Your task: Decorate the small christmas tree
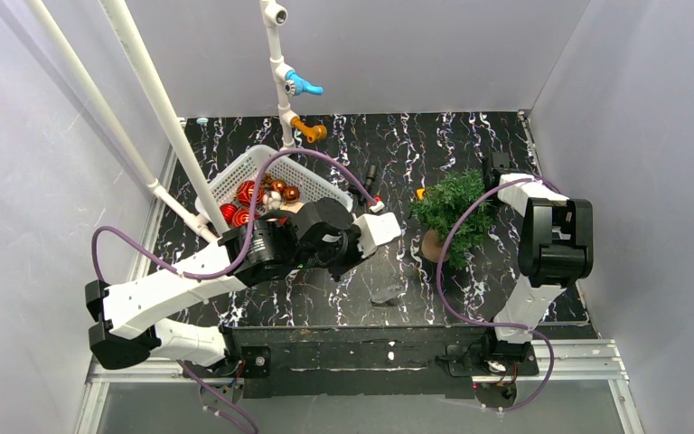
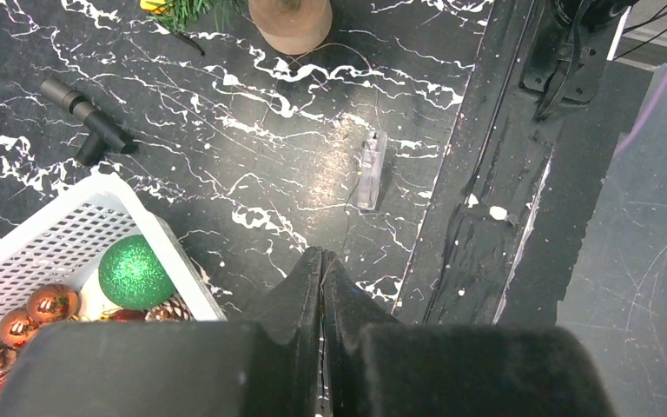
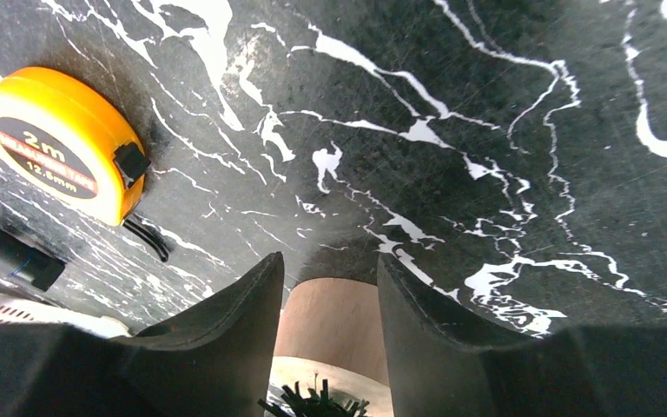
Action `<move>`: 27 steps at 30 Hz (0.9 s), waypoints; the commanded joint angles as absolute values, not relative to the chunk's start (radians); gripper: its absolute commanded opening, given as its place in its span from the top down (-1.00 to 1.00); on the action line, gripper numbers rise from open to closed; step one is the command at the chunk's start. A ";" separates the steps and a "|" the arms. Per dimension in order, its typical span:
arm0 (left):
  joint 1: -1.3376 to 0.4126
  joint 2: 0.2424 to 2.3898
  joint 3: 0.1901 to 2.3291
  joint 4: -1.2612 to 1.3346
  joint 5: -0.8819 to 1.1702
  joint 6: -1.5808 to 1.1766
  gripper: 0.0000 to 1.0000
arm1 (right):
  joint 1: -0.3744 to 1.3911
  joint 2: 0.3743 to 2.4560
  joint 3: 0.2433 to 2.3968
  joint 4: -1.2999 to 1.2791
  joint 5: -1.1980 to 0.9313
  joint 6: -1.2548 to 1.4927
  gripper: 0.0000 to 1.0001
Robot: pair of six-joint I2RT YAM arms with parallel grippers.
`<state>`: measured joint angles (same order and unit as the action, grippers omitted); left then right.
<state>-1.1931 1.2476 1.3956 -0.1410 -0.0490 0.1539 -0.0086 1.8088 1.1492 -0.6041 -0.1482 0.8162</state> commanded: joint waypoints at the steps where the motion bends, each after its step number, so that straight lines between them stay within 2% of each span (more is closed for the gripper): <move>1: -1.188 1.219 1.391 -0.171 -0.066 0.174 1.00 | -0.024 1.805 1.176 -0.653 -0.075 0.795 -0.07; 14: -1.189 1.228 1.425 -0.163 0.000 0.165 1.00 | -0.271 1.574 1.158 -0.715 0.091 0.676 -0.22; 27: -1.189 1.259 1.458 -0.149 0.055 0.177 1.00 | -0.276 1.495 1.164 -0.721 0.039 0.664 -0.23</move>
<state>-1.1931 1.2667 1.4284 -0.1394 0.0380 0.1650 -0.2768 1.5181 1.1500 -0.7082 0.0521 0.6781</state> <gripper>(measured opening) 0.008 0.612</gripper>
